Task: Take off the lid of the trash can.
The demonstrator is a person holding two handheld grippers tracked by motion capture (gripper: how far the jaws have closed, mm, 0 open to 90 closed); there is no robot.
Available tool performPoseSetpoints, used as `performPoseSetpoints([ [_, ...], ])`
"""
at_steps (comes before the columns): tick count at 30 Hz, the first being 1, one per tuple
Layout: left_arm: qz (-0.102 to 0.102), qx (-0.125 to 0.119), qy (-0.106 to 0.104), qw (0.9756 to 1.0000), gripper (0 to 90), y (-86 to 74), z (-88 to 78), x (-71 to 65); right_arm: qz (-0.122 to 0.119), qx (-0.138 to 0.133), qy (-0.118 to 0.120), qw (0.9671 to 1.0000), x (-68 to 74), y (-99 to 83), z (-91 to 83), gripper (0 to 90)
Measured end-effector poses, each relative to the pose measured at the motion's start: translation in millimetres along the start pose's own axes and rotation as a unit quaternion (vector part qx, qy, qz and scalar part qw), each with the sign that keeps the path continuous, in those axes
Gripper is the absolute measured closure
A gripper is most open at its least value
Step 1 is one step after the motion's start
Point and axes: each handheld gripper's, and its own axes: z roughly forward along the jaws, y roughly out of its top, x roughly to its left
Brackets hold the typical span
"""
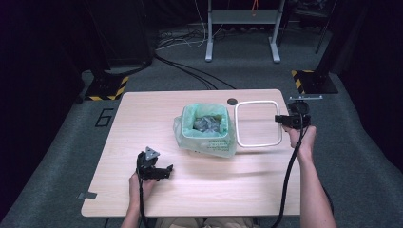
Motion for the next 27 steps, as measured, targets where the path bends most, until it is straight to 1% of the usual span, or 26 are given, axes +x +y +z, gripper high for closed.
performPoseSetpoints([
  [7,0.0,0.0,0.0,1.0,7.9,0.0,0.0,0.0,0.013,0.01,-0.005,0.9999,-9.0,-4.9,7.6,79.0],
  [16,-0.001,0.0,0.0,1.0,8.2,0.0,-0.1,0.1,0.018,0.029,-0.012,0.9993,-17.6,-11.3,18.8,79.0],
  [23,-0.001,0.0,0.001,1.0,8.3,-0.1,-0.1,0.0,0.035,0.039,-0.017,0.9985,-25.3,-19.1,26.6,79.0],
  [27,-0.001,0.0,0.0,1.0,8.3,-0.1,-0.1,0.0,0.037,0.043,-0.017,0.9983,-28.9,-22.2,30.2,79.0],
])
